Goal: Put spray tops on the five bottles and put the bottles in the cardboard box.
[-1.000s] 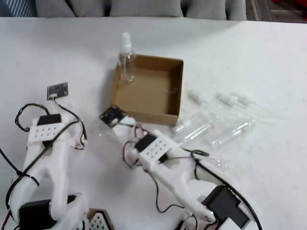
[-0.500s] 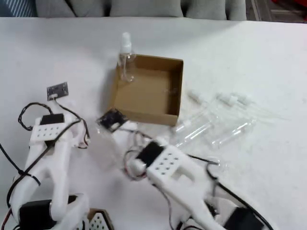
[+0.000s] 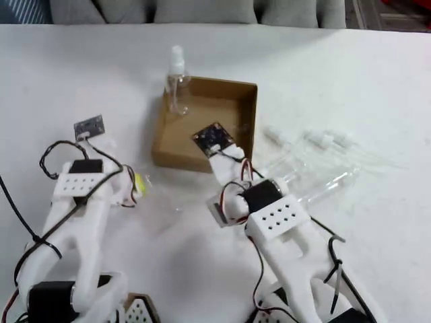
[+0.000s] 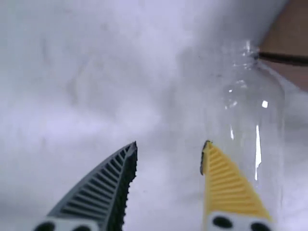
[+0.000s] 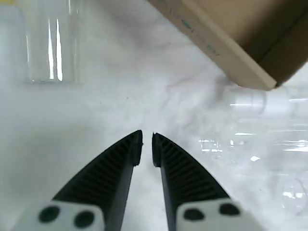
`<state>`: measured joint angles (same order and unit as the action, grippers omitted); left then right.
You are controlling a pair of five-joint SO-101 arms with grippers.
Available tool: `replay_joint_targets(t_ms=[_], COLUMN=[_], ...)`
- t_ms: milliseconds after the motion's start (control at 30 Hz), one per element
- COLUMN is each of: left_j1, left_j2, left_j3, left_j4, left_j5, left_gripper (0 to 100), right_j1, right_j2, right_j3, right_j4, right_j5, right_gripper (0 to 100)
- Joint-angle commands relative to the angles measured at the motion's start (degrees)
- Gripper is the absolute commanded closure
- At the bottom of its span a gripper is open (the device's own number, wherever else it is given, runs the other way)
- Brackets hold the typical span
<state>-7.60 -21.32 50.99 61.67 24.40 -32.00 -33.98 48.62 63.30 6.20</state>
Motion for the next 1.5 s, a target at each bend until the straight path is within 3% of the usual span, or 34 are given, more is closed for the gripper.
replay_joint_targets(t_ms=[0,233,367,900,1467], left_j1=[0.9,2.9,6.9,6.1,6.1], left_j2=[-2.3,-2.4,-2.2,14.5,18.0], left_j3=[-5.5,-14.1,-14.1,-18.5,-17.9], left_j4=[0.9,11.3,9.6,3.6,2.0], left_j5=[2.5,2.5,5.2,12.5,12.8], left_gripper=[77,77,77,77,77], right_j1=[0.6,0.7,0.7,0.6,0.5], right_j2=[-1.5,-1.5,-1.5,-1.5,-1.5], right_j3=[-0.6,-0.6,-0.5,-0.4,-0.3], right_j4=[-0.7,-0.7,-0.7,-0.7,-0.7], right_j5=[0.7,0.7,0.7,0.8,0.8], right_gripper=[98.1,98.1,98.1,98.1,98.1])
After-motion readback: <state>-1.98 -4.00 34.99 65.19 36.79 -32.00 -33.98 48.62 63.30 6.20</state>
